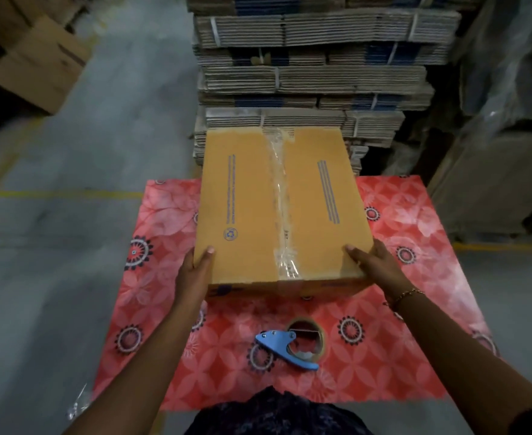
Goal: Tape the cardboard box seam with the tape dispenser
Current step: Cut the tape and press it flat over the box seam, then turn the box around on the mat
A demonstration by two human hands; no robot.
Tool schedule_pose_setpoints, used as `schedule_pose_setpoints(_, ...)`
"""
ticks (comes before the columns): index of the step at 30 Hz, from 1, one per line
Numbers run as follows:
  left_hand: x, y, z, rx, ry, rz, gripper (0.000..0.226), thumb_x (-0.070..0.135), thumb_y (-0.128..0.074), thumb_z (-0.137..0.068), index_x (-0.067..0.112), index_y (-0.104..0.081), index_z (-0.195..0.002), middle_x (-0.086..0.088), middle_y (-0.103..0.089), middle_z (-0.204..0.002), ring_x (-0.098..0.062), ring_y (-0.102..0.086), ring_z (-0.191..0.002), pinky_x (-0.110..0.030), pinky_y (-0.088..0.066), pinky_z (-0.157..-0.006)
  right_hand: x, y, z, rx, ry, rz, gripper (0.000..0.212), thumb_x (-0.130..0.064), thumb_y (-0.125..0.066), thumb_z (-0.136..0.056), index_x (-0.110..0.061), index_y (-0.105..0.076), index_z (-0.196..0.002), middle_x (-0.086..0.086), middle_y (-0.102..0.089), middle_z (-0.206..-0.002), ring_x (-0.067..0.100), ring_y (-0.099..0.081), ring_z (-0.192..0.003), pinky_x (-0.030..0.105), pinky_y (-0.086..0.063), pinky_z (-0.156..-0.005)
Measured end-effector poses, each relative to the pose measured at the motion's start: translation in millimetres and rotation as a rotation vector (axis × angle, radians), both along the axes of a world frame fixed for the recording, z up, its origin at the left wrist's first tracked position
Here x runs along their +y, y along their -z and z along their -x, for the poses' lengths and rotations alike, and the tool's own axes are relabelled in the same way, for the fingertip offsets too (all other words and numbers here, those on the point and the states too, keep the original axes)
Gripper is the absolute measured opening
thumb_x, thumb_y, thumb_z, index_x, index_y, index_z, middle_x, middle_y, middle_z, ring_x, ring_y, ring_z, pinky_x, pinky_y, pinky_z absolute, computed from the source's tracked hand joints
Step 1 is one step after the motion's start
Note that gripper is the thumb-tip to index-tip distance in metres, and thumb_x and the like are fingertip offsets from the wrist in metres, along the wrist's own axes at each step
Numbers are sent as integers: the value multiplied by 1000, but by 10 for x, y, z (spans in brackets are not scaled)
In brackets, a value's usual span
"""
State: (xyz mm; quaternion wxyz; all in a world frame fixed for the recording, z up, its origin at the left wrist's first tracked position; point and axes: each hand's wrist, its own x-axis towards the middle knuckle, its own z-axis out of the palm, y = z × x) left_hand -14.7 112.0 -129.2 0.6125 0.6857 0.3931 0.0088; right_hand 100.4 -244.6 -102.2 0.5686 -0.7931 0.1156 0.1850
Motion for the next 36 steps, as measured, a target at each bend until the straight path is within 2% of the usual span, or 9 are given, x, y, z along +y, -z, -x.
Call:
schedule_pose_setpoints(5,138,27,91,-65,8,-57,59,68,-63,-77,31,-67,-123,4,-75,-116,-20,-70,-107,-48,-55,-98,74,6,53,-41,-26,-85,37,-22,-73,-90,-16,-60,-124,5,-71,-118,12,-70,-94,21,-57,-72)
schedule_pose_setpoints(11,582,-280,204,-96,-51,-146,37,36,-62,-96,15,-66,-126,-5,-69,-115,-23,-65,-103,-33,-48,-87,582,-27,193,-75,-80,-128,69,-43,-77,-84,-17,-48,-141,0,-66,-128,20,-66,-111,37,-55,-91)
schedule_pose_setpoints(15,1071,-315,286,-68,-74,-183,71,66,-63,-74,22,-64,-130,-6,-72,-121,-26,-68,-110,-47,-52,-102,982,-79,268,-102,-95,-138,50,-31,-73,-90,-21,-51,-134,0,-66,-126,18,-65,-111,40,-52,-96)
schedule_pose_setpoints(21,1430,-166,380,-33,-39,-174,71,69,-62,-71,21,-67,-123,-7,-74,-117,-29,-69,-108,-52,-52,-101,1298,-18,347,-84,-112,-107,61,-41,-76,-85,-17,-51,-135,2,-67,-126,22,-67,-110,45,-54,-97)
schedule_pose_setpoints(25,1389,-81,426,10,7,-211,64,61,-57,-84,17,-61,-130,-14,-69,-124,-34,-65,-112,-46,-51,-97,1334,71,406,-47,-128,-40,68,-46,-74,-86,-17,-44,-140,2,-66,-126,17,-68,-101,30,-56,-78)
schedule_pose_setpoints(29,1391,-44,426,24,42,-275,54,54,-54,-96,16,-57,-135,-17,-65,-130,-36,-62,-115,-44,-49,-95,1271,126,374,-32,-166,19,90,-71,-74,-71,-23,-43,-141,2,-67,-129,18,-70,-104,44,-59,-89)
schedule_pose_setpoints(31,1391,-80,450,19,68,-300,62,62,-52,-91,17,-56,-134,-17,-65,-130,-37,-61,-115,-47,-49,-96,1250,84,409,-21,-176,27,88,-72,-70,-75,-22,-41,-142,-1,-63,-133,19,-67,-107,41,-58,-88)
schedule_pose_setpoints(33,1333,-132,500,2,86,-428,72,70,-47,-86,13,-56,-129,-18,-64,-127,-39,-60,-115,-48,-48,-93,1200,18,518,13,-153,12,75,-65,-62,-87,-21,-39,-144,-5,-54,-138,19,-59,-114,33,-51,-86)
schedule_pose_setpoints(36,1048,-236,608,-105,82,-769,64,56,-51,-88,7,-57,-128,-20,-58,-133,-41,-49,-123,-51,-40,-101,950,82,749,69,-34,9,78,-70,-57,-85,-25,-40,-147,1,-55,-140,26,-55,-124,46,-47,-98)
